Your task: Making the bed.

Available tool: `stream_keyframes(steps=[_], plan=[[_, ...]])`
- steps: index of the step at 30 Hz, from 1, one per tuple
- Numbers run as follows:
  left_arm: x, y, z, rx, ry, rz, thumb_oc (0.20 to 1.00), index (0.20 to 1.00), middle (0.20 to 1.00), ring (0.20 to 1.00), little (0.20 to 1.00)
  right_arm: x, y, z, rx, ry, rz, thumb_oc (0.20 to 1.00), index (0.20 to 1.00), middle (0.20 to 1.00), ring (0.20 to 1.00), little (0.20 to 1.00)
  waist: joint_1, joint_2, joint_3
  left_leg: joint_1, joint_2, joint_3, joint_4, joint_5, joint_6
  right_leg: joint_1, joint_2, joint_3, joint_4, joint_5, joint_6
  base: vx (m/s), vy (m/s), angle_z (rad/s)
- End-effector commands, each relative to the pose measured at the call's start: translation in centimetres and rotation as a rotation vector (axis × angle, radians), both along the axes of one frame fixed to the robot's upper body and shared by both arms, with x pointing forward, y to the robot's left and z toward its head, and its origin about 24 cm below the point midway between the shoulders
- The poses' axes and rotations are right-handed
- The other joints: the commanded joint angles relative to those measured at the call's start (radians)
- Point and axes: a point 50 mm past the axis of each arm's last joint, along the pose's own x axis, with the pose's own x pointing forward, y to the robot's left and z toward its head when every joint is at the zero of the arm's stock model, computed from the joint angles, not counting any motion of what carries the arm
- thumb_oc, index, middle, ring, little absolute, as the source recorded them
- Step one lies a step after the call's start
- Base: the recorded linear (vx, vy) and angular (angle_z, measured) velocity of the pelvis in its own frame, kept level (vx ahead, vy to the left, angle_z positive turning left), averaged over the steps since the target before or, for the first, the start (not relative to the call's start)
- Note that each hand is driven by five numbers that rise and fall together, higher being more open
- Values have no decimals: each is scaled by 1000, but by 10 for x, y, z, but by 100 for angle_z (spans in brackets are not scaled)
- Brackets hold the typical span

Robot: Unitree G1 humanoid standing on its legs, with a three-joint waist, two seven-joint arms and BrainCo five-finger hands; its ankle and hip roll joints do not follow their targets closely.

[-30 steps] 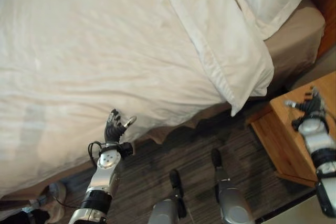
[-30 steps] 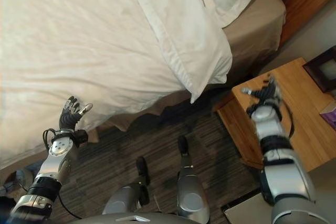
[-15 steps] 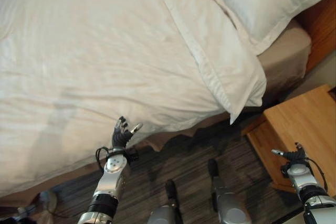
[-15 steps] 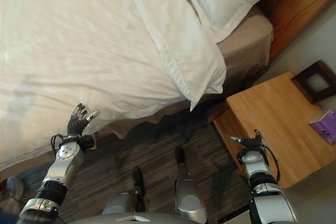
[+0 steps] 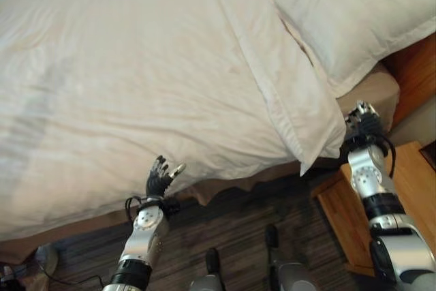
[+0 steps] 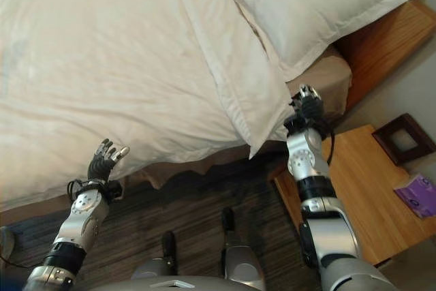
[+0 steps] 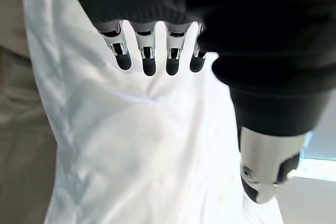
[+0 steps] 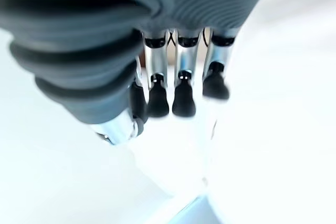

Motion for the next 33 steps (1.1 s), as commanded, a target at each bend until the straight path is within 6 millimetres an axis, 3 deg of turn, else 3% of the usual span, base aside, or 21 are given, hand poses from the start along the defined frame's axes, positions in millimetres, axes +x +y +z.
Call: stream_keyframes(steps=[1,2,3,4,7,8,10,11,14,16,17,20,21,22,24,27,29,30,32,33], plan=[[22,6,31,24,-145,-25,1000,1000,1000,1000,1000,16,5,67,123,-268,-14,200,200,200,200,200,36,6,30,9,-5,18,12,-87,-4,62,-47,-7,26,-203,33,-97,-21,26],[26,4,36,16,-168,-24,1000,1000,1000,1000,1000,17,11,84,151,-333,1,200,200,200,200,200,45,19,54,-8,-7,10,12,-79,-4,47,-49,-6,30,-200,34,-101,-20,18],[27,4,37,15,-173,-24,1000,1000,1000,1000,1000,18,11,86,152,-338,1,200,200,200,200,200,45,20,58,-11,-7,8,12,-78,-4,44,-49,-6,32,-200,34,-159,14,9],[33,4,43,-6,-205,-9,1000,1000,1000,1000,1000,16,16,112,227,-452,3,200,200,200,200,200,61,49,94,-45,-13,-2,12,-62,-6,10,-53,-4,42,-197,36,-134,33,18],[38,8,52,-20,-257,4,1000,1000,1000,1000,1000,16,8,148,222,-537,-26,200,200,200,200,200,83,95,128,-94,-22,-6,12,-40,-13,-31,-60,-18,38,-183,43,-91,51,26],[36,13,57,-36,-289,17,1000,1000,1000,1000,1000,15,2,169,169,-565,-40,200,200,200,200,200,103,123,153,-126,-27,-6,12,-30,-15,-51,-66,-25,28,-175,50,-60,37,19],[35,16,58,-41,-298,22,1000,1000,1000,1000,1000,15,-3,178,151,-573,-49,200,200,200,200,200,112,140,166,-145,-28,-5,12,-21,-18,-70,-69,-27,26,-170,54,-100,20,20],[34,16,59,-37,-307,12,1000,1000,1000,1000,1000,15,-9,189,77,-555,-68,200,200,200,200,200,125,173,190,-187,-31,-2,12,-7,-22,-111,-81,-27,27,-158,65,-118,19,6],[39,13,62,-20,-316,-2,1000,1000,1000,1000,1000,19,-9,195,-38,-493,-82,200,200,200,200,200,130,201,199,-231,-36,4,12,8,-29,-155,-88,-19,27,-152,69,-137,28,2],[45,10,69,0,-334,-36,1000,1000,1000,1000,1000,28,-14,185,-125,-381,-73,200,200,200,200,200,131,242,220,-277,-41,10,12,20,-34,-205,-98,-15,26,-144,78,-149,61,0],[45,10,69,0,-334,-36,1000,1000,1000,1000,1000,28,-14,185,-126,-382,-73,200,200,200,200,200,131,243,219,-279,-41,11,12,20,-34,-207,-98,-15,26,-143,78,-116,69,2],[44,13,76,6,-362,-40,1000,1000,1000,1000,1000,31,-29,156,-20,-314,-98,200,200,200,200,200,120,267,232,-294,-49,16,12,19,-29,-226,-99,-3,24,-139,87,-54,64,0],[43,16,76,9,-363,-29,1000,1000,1000,1000,1000,33,-27,136,36,-291,-79,200,200,200,200,200,115,264,230,-289,-51,14,12,14,-26,-224,-100,1,23,-139,90,21,71,-5],[45,12,75,-2,-365,-21,1000,1000,1000,1000,1000,36,-15,95,109,-223,-40,200,200,200,200,200,103,258,230,-277,-56,9,12,-2,-22,-215,-97,11,24,-150,94,-9,55,-6],[45,16,69,-29,-342,24,1000,1000,1000,1000,1000,30,0,32,199,-115,0,200,200,200,200,200,80,240,223,-266,-60,7,12,-1,-16,-208,-96,24,21,-141,90,-13,46,-11],[48,8,55,-70,-286,41,1000,1000,1000,1000,1000,-4,31,-78,300,145,54,200,200,200,200,200,30,191,191,-224,-64,8,12,-19,-6,-176,-91,33,24,-139,83,86,17,-10],[44,-1,41,-87,-229,19,1000,1000,1000,1000,1000,-36,46,-136,307,332,96,200,200,200,200,200,5,153,158,-183,-62,13,12,-33,0,-138,-93,25,27,-141,81,123,-9,-3],[42,0,39,-86,-222,21,1000,1000,1000,1000,1000,-39,47,-139,307,340,98,200,200,200,200,200,3,152,156,-176,-63,12,12,-35,1,-131,-94,24,25,-143,81,128,3,-6],[37,-14,24,-88,-157,-49,1000,1000,1000,1000,1000,-86,52,-199,206,616,183,200,200,200,200,200,-29,98,112,-98,-59,22,12,-59,10,-61,-97,2,43,-155,78,155,12,-8],[36,-14,23,-88,-153,-49,1000,1000,1000,1000,1000,-88,52,-200,205,620,185,200,200,200,200,200,-31,97,115,-90,-60,22,12,-60,10,-52,-98,1,42,-157,79,132,-2,-6]])
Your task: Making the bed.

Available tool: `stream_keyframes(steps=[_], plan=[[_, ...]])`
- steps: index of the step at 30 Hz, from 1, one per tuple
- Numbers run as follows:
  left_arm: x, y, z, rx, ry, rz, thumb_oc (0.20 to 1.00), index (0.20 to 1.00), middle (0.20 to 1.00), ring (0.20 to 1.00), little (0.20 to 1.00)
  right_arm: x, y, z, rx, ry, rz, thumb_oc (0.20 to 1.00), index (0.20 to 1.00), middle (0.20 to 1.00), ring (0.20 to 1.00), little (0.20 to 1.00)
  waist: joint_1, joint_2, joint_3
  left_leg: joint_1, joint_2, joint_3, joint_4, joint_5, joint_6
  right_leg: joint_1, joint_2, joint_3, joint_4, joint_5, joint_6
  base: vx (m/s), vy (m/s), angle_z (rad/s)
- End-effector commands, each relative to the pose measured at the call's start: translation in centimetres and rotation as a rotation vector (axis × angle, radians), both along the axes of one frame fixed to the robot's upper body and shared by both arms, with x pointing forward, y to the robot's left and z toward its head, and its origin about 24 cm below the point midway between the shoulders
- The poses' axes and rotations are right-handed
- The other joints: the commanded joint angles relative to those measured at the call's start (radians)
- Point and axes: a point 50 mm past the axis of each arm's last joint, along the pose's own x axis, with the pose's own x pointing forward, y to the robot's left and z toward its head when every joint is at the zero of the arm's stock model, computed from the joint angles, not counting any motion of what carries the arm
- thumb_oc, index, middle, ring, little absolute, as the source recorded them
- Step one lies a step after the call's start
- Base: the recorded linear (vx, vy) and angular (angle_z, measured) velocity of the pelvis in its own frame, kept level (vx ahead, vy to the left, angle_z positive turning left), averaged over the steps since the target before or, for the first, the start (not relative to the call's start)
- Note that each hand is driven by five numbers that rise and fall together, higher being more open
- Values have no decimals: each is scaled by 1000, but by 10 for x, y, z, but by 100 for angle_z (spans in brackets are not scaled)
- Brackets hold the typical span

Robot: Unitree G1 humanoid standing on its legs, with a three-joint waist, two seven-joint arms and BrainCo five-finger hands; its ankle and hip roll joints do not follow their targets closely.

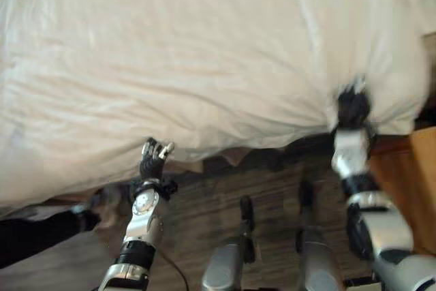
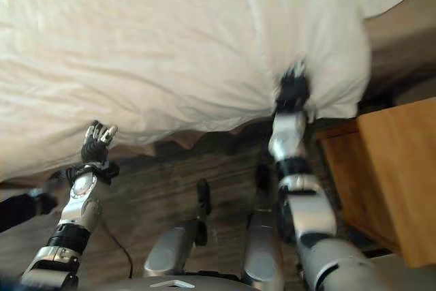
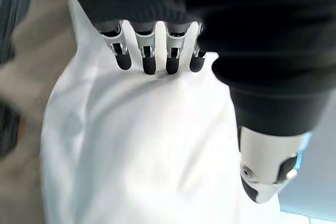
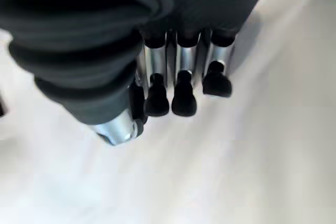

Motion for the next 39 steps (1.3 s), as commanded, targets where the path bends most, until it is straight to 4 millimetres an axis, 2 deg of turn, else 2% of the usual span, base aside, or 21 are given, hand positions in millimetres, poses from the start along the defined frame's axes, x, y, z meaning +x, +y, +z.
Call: stream_keyframes(steps=[1,2,4,5,6,9,11,13,16,17,18,20,23,27,28,31,33,34,35,36,39], plan=[[9,-15,5,61,-28,-116,1000,1000,1000,1000,1000,-53,13,-64,-61,292,133,200,200,200,200,200,-25,-24,-58,5,-23,45,12,-74,29,27,-67,19,52,-154,62,83,26,-2],[2,-14,-3,52,8,-124,1000,1000,1000,1000,1000,-71,10,-77,-102,348,173,200,200,200,200,200,-38,-54,-77,44,-22,53,12,-86,34,55,-68,12,68,-166,61,82,25,-5],[-3,-15,-8,51,27,-133,1000,1000,1000,1000,1000,-81,8,-83,-151,381,205,200,200,200,200,200,-44,-70,-85,66,-23,56,12,-94,38,72,-69,8,78,-171,62,36,38,-5],[-10,-16,-11,52,40,-149,1000,1000,1000,1000,1000,-90,9,-88,-180,395,241,903,903,903,903,903,-56,-94,-92,90,-18,56,12,-97,42,77,-65,10,118,-173,66,2,33,-13],[-11,-16,-12,52,42,-148,1000,1000,1000,1000,1000,-91,10,-88,-180,397,242,1000,1000,1000,1000,1000,-57,-95,-91,93,-18,56,12,-97,42,78,-65,10,121,-175,66,-86,37,-9],[-12,-25,-7,115,40,-185,1000,1000,1000,1000,1000,-84,40,-64,-255,213,376,1000,1000,1000,1000,1000,-57,-114,-72,96,19,60,12,-59,55,65,13,46,325,-260,60,-224,46,-3],[-17,-22,-1,140,21,-189,1000,1000,1000,1000,1000,-69,45,-29,-431,45,431,1000,1000,1000,1000,1000,-32,-122,-88,66,48,81,12,-24,65,115,18,6,517,-315,45,-350,-21,-16],[-20,-16,10,150,-23,-158,1000,1000,1000,1000,1000,-64,39,-8,-563,-25,407,1000,1000,1000,1000,1000,-15,-131,-110,44,54,89,12,-8,69,159,18,9,586,-316,42,-232,-72,-27],[-24,-15,15,151,-45,-125,1000,1000,1000,1000,1000,-52,44,22,-726,-145,416,1000,1000,1000,1000,1000,24,-145,-140,9,63,97,15,18,63,223,16,25,539,-294,37,-172,-148,-11],[-21,-15,20,162,-66,-110,1000,1000,1000,1000,1000,-45,47,37,-797,-198,403,1000,1000,1000,1000,1000,40,-155,-154,-18,69,115,22,28,56,279,-4,21,469,-314,36,-218,-223,-36],[-20,-15,22,160,-77,-102,1000,1000,1000,1000,1000,-39,53,52,-861,-266,404,1000,1000,1000,1000,1000,50,-166,-156,-47,70,118,29,43,47,335,-10,20,353,-388,19,-229,-194,-48],[-16,-12,36,207,-126,-76,1000,1000,1000,1000,1000,-34,70,66,-827,-343,420,1000,1000,1000,1000,1000,79,-160,-161,-94,101,131,37,88,25,356,7,34,238,-429,-3,-248,-167,-46],[-19,3,48,170,-192,16,1000,1000,1000,1000,1000,-31,82,72,-658,-388,424,1000,1000,1000,1000,1000,108,-134,-131,-130,137,137,65,122,-3,379,34,46,125,-412,-30,-261,-229,-39],[-23,10,47,131,-207,80,1000,1000,1000,1000,1000,-30,76,77,-643,-408,410,1000,1000,1000,1000,1000,103,-112,-72,-162,138,79,164,87,-30,377,49,23,123,-396,-56,-228,-150,-5],[-25,9,46,125,-209,75,1000,1000,1000,1000,1000,-31,75,76,-641,-408,420,1000,1000,1000,1000,1000,96,-113,-68,-149,126,54,205,58,-30,366,44,18,130,-386,-59,-296,-121,20],[-25,1,52,123,-250,48,1000,1000,1000,1000,1000,-46,71,58,-614,-365,471,1000,1000,1000,1000,1000,44,-146,-99,-69,78,13,421,-138,-3,320,-5,-13,137,-347,-65,-247,-94,35],[-25,0,55,115,-270,52,1000,1000,1000,1000,1000,-49,66,51,-567,-332,451,1000,1000,1000,1000,1000,20,-147,-127,-15,75,3,489,-166,0,292,-12,-28,145,-337,-68,-111,-18,35],[-25,0,54,114,-269,52,1000,1000,1000,1000,1000,-50,66,50,-567,-331,452,1000,1000,1000,1000,1000,19,-145,-126,-14,77,1,494,-171,0,295,-10,-30,147,-340,-68,9,98,18],[-28,1,48,103,-238,62,1000,1000,1000,1000,1000,-55,61,44,-560,-309,448,1000,1000,1000,1000,1000,-23,-116,-172,128,85,32,373,-225,6,262,-2,-57,168,-344,-58,58,128,5],[-29,-1,44,93,-223,63,1000,1000,1000,1000,1000,-57,60,41,-564,-290,452,1000,1000,1000,1000,1000,-33,-103,-184,168,71,36,307,-240,13,259,5,-56,175,-345,-52,36,175,24],[-29,-7,39,113,-194,25,1000,1000,1000,1000,1000,-65,47,31,-579,-239,425,1000,1000,1000,1000,1000,-71,-73,-208,213,79,55,155,-189,-3,242,0,-93,204,-339,-34,-34,111,48]])
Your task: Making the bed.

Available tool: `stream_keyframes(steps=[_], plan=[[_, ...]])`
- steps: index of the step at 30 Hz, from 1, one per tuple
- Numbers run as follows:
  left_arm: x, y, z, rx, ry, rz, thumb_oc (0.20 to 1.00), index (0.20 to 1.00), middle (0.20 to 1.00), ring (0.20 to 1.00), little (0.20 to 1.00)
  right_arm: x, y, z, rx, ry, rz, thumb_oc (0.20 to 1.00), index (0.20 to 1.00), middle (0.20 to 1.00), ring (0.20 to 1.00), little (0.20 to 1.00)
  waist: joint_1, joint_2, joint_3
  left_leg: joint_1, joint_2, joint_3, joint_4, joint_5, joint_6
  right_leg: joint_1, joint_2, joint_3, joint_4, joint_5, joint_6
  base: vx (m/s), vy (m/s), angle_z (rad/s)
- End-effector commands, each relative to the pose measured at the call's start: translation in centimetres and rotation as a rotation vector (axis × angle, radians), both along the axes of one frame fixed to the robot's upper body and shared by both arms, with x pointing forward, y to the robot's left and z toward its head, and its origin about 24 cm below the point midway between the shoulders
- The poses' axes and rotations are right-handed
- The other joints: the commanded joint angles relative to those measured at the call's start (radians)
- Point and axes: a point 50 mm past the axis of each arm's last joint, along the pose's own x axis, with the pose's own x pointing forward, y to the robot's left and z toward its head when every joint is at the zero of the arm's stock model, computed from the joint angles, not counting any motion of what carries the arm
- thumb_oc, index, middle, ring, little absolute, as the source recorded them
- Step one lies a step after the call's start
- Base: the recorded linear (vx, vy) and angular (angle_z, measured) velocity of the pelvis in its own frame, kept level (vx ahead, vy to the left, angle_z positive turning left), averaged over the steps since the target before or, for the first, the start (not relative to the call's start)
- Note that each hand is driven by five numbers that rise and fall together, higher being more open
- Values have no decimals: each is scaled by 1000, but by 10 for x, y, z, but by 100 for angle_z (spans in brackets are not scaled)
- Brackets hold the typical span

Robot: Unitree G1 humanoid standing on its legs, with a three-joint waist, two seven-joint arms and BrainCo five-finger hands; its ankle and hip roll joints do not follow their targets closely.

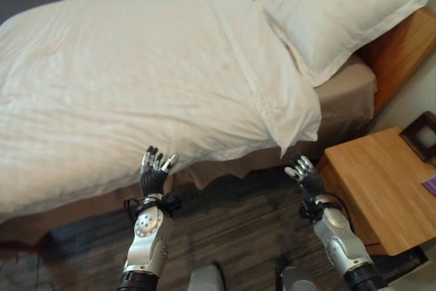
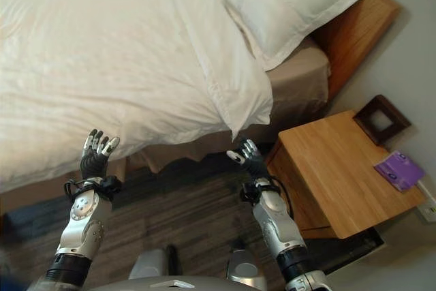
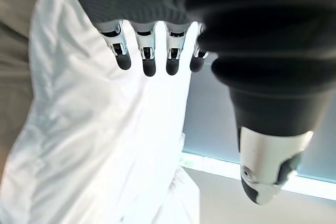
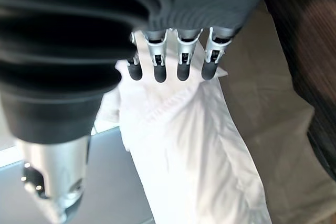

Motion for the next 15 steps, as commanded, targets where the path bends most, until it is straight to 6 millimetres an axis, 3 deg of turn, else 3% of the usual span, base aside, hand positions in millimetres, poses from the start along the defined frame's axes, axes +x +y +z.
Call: stream_keyframes(steps=[1,5,7,8,9,15], plan=[[-4,10,13,65,-63,11,1000,1000,1000,1000,1000,3,12,18,77,-110,7,1000,1000,1000,1000,1000,-13,-17,-67,58,4,7,-1,-93,-18,6,2,-27,-75,-46,-20,-15,86,36],[-8,9,11,64,-60,-22,1000,1000,1000,1000,1000,-2,-2,12,16,-89,-45,1000,1000,1000,1000,1000,-18,-13,-89,96,-14,0,-64,-91,-5,10,-15,-38,-70,-36,-4,8,82,17],[-13,7,4,84,-15,-37,1000,1000,1000,1000,1000,4,-21,32,-295,-187,-78,1000,1000,1000,1000,1000,-14,-18,-91,91,-20,-3,-58,-94,7,16,-30,-37,-75,-28,5,-31,81,8],[-13,6,4,84,-15,-37,1000,1000,1000,1000,1000,3,-21,32,-298,-186,-79,1000,1000,1000,1000,1000,-14,-18,-90,91,-20,-3,-57,-95,7,16,-30,-37,-75,-29,5,-28,63,-4],[-16,5,-2,116,18,-45,1000,1000,1000,1000,1000,7,-26,48,-426,-263,-101,1000,1000,1000,1000,1000,-16,-22,-92,96,-25,2,-59,-100,15,16,-34,-32,-74,-24,11,-13,56,1],[-24,8,-3,160,37,-40,1000,1000,1000,1000,1000,12,-25,79,-612,-425,-113,1000,1000,1000,1000,1000,-14,-35,-104,108,-32,7,-73,-100,29,19,-44,-18,-76,-15,22,-15,40,-9]])
